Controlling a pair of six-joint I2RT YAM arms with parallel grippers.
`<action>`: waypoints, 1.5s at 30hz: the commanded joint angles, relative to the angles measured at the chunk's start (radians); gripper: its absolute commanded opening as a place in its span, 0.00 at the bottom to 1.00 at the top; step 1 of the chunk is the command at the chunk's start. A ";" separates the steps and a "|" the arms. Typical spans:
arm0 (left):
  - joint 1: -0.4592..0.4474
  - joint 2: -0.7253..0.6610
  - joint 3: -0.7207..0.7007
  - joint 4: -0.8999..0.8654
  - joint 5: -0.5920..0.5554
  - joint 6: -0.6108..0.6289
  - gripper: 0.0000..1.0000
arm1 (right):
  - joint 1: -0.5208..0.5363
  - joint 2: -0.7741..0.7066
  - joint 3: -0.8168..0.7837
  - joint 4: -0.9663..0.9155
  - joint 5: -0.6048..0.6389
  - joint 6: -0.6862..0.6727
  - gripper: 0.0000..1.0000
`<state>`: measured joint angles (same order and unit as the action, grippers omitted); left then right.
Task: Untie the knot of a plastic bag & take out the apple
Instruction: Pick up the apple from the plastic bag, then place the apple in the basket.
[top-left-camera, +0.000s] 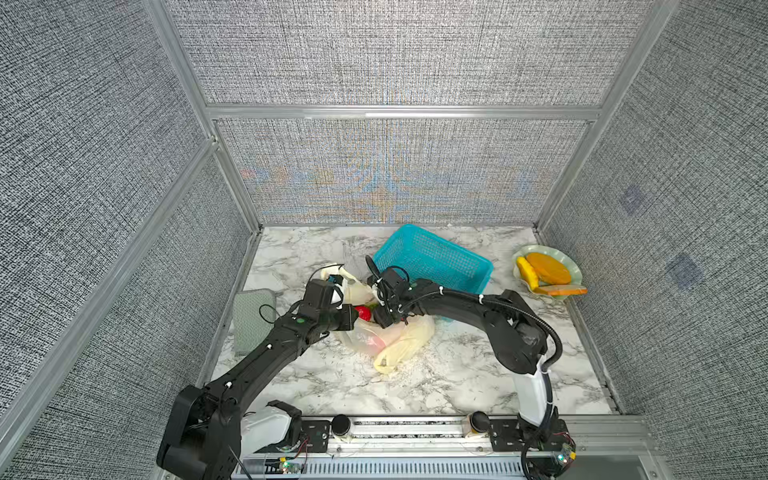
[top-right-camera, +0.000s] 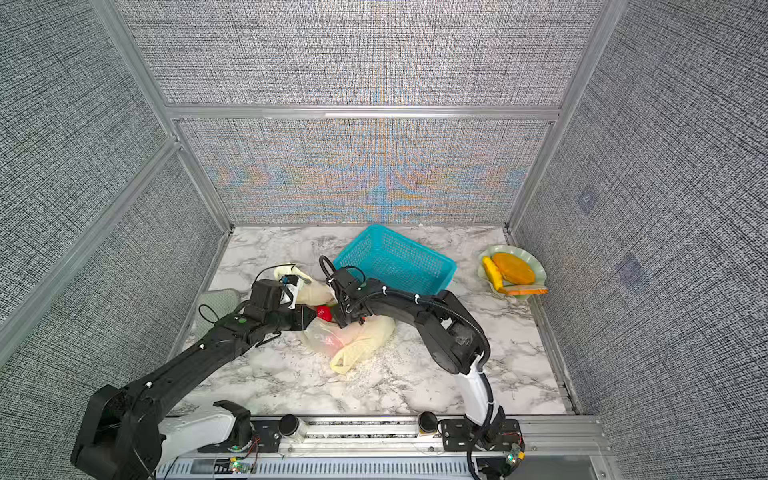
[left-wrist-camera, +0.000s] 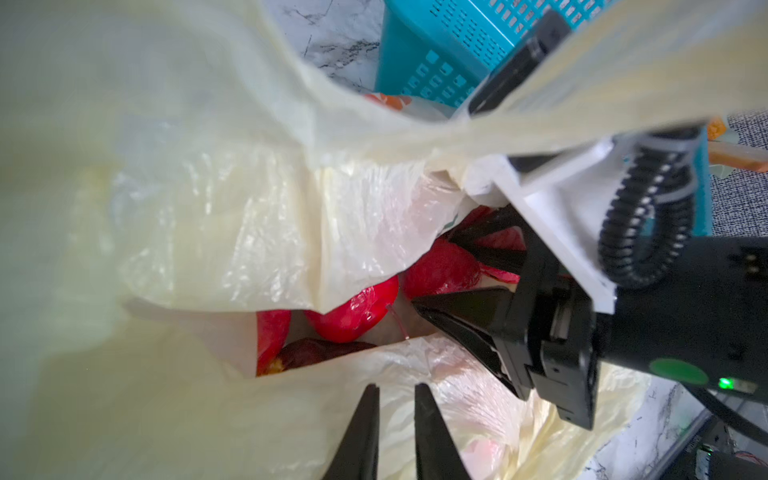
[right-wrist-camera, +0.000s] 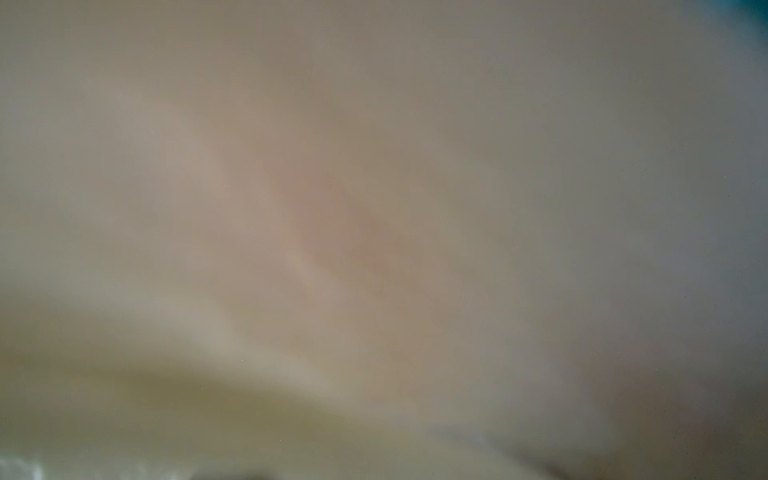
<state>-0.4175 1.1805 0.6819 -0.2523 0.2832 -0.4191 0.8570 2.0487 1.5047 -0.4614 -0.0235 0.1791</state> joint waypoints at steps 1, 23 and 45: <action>0.000 -0.005 0.000 0.012 -0.014 0.013 0.20 | 0.002 -0.046 -0.025 -0.006 0.005 0.008 0.45; -0.001 0.009 0.016 0.012 -0.014 0.014 0.20 | -0.220 -0.561 -0.268 0.207 0.095 -0.007 0.34; -0.004 -0.225 0.072 -0.016 -0.015 0.037 0.37 | -0.416 -0.038 -0.018 -0.052 0.147 -0.044 0.44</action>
<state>-0.4187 0.9745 0.7162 -0.1825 0.4038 -0.3714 0.4450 2.0052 1.4837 -0.4824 0.1638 0.1429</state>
